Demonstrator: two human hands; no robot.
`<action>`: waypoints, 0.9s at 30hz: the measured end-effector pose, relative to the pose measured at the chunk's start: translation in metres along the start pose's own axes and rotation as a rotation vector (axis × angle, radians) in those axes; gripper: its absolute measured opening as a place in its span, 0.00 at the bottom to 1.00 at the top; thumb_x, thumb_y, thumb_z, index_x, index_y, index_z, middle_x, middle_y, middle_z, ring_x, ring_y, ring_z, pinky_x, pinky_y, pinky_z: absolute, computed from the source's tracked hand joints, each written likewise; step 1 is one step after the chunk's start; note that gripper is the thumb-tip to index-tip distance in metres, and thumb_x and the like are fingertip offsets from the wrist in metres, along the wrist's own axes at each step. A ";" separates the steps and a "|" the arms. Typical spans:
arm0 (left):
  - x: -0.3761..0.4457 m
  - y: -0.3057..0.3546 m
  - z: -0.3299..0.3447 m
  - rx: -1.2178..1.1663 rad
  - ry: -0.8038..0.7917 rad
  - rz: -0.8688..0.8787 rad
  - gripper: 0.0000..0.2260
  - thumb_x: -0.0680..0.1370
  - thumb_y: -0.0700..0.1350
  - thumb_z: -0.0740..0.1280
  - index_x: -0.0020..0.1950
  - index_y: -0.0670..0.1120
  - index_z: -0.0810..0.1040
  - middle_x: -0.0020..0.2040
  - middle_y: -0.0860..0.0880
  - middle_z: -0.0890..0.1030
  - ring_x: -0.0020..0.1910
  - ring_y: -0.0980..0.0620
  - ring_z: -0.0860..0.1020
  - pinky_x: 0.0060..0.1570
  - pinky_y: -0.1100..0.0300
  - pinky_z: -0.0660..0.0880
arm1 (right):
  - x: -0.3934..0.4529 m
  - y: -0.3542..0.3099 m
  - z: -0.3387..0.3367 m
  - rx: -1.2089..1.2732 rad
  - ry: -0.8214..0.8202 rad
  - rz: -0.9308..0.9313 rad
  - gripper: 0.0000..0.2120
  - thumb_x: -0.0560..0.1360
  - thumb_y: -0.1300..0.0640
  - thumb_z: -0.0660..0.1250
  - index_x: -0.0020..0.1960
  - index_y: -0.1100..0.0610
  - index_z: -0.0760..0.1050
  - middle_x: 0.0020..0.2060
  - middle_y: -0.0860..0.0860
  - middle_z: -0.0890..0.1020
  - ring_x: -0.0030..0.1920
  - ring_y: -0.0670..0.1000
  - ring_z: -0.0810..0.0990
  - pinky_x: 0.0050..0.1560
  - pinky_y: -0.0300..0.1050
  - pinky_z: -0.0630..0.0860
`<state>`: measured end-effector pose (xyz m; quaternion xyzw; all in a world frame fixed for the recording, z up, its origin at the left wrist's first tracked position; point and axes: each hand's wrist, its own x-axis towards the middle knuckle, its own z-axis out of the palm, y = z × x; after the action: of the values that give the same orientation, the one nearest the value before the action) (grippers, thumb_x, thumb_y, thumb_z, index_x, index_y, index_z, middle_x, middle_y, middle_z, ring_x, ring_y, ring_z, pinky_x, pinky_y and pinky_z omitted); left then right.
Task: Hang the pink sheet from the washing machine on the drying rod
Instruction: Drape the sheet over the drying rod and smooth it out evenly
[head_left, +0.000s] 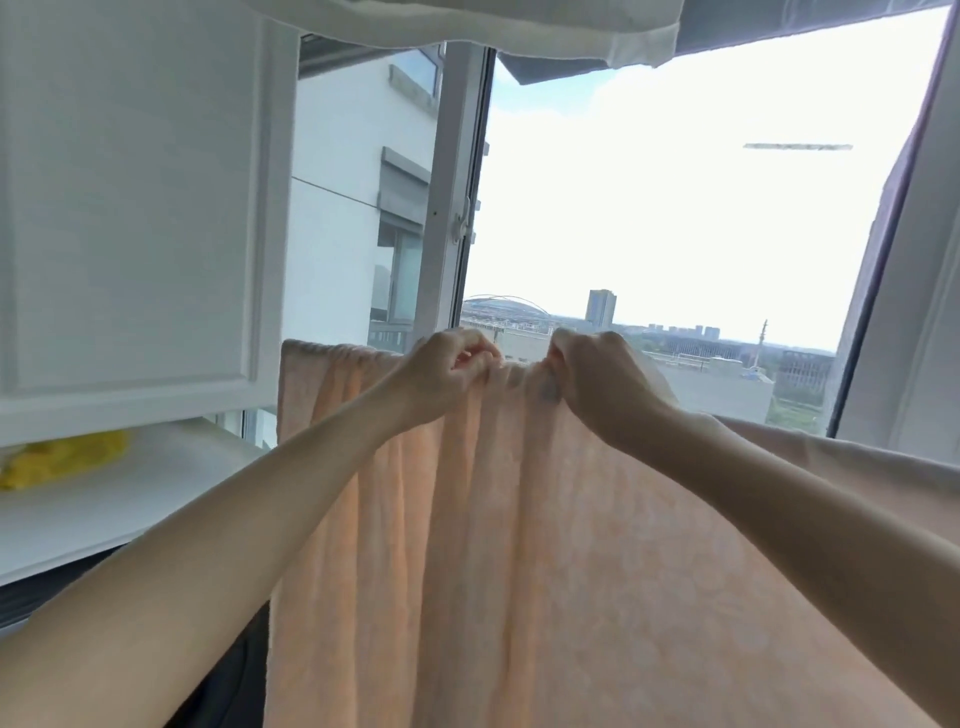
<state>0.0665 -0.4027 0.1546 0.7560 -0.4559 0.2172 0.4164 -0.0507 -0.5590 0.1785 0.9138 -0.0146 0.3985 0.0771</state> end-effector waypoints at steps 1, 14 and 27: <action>0.000 -0.001 -0.003 0.002 -0.013 0.006 0.08 0.81 0.42 0.62 0.56 0.46 0.80 0.50 0.53 0.81 0.50 0.58 0.78 0.50 0.66 0.73 | 0.003 -0.001 -0.001 0.033 0.011 0.019 0.07 0.80 0.63 0.61 0.43 0.57 0.72 0.30 0.49 0.75 0.27 0.46 0.74 0.25 0.39 0.66; -0.005 -0.061 -0.019 0.157 0.080 0.116 0.08 0.79 0.43 0.67 0.57 0.47 0.81 0.51 0.51 0.83 0.50 0.55 0.79 0.56 0.56 0.76 | 0.015 -0.020 0.008 0.057 -0.035 0.021 0.08 0.80 0.58 0.59 0.46 0.58 0.75 0.34 0.51 0.80 0.29 0.47 0.78 0.31 0.44 0.79; -0.003 -0.142 -0.052 0.101 0.093 0.028 0.21 0.77 0.63 0.62 0.61 0.51 0.80 0.56 0.53 0.81 0.57 0.54 0.76 0.59 0.52 0.74 | 0.042 -0.060 0.046 -0.016 -0.161 0.019 0.18 0.80 0.46 0.59 0.37 0.55 0.70 0.28 0.48 0.74 0.26 0.45 0.71 0.32 0.43 0.75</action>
<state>0.1915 -0.3242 0.1199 0.7588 -0.4350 0.2807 0.3952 0.0165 -0.5050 0.1700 0.9420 -0.0327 0.3244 0.0792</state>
